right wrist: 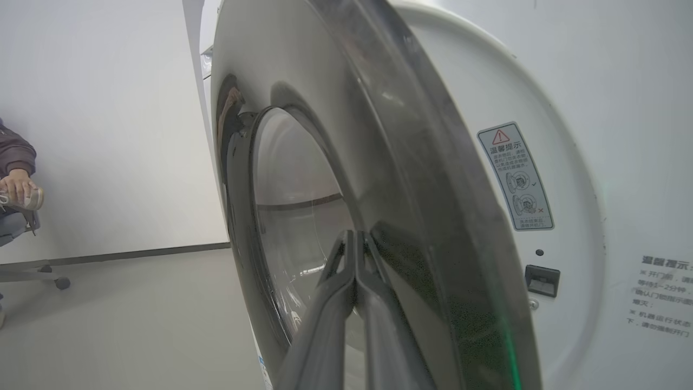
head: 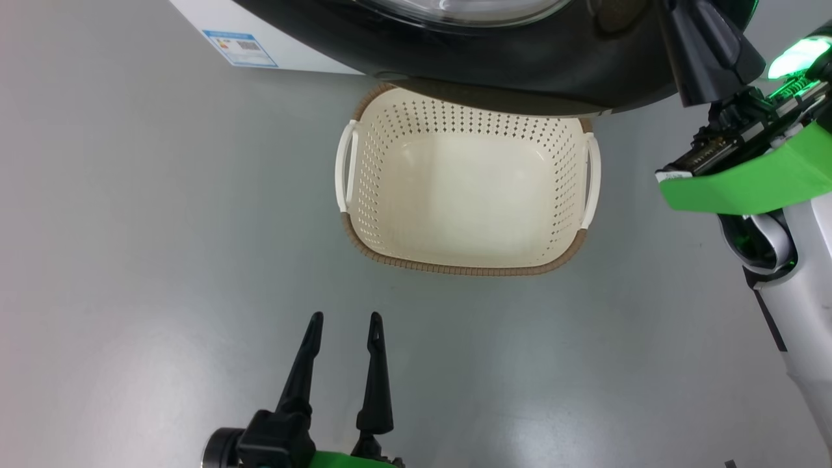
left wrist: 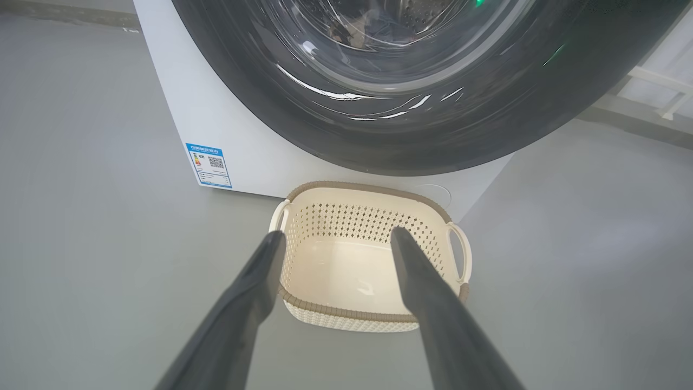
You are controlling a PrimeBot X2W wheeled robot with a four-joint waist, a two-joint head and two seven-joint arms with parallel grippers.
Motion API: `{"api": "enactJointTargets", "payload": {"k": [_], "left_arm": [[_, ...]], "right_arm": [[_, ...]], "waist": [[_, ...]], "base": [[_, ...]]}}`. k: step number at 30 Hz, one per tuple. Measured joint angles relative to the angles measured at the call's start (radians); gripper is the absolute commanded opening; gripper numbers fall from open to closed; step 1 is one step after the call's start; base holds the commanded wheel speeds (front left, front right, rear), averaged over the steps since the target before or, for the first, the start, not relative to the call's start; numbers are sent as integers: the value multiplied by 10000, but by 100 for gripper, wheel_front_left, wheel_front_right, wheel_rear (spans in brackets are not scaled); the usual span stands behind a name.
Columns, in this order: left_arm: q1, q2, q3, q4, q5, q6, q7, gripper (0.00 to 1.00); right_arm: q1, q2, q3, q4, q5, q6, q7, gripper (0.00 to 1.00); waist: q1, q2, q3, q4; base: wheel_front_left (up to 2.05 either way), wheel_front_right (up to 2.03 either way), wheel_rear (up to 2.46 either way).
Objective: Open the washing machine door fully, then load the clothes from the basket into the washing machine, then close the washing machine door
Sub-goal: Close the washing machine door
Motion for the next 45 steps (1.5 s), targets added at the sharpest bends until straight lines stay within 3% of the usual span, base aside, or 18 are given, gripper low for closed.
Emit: {"api": "enactJointTargets", "payload": {"k": [14, 29, 36, 45], "left_arm": [[196, 2, -21, -23, 2, -44, 2, 100], [247, 2, -470, -293, 67, -40, 0, 100], [247, -2, -848, -416, 67, -12, 0, 100], [248, -4, -899, -418, 52, 65, 0, 100]], "right_arm": [[-787, -142, -230, 625, -6, 0, 0, 0], [-2008, -1085, -414, 1592, -199, 2, 0, 0], [-2998, -1582, -606, 2615, -575, 10, -4, 0], [-3303, -1499, -646, 3392, -807, 192, -84, 0]], "waist": [[0, 0, 65, 185], [0, 0, 412, 850], [0, 0, 658, 1245], [0, 0, 630, 1448]], "base": [[0, 0, 0], [0, 0, 0], [0, 0, 0], [0, 0, 0]]}}
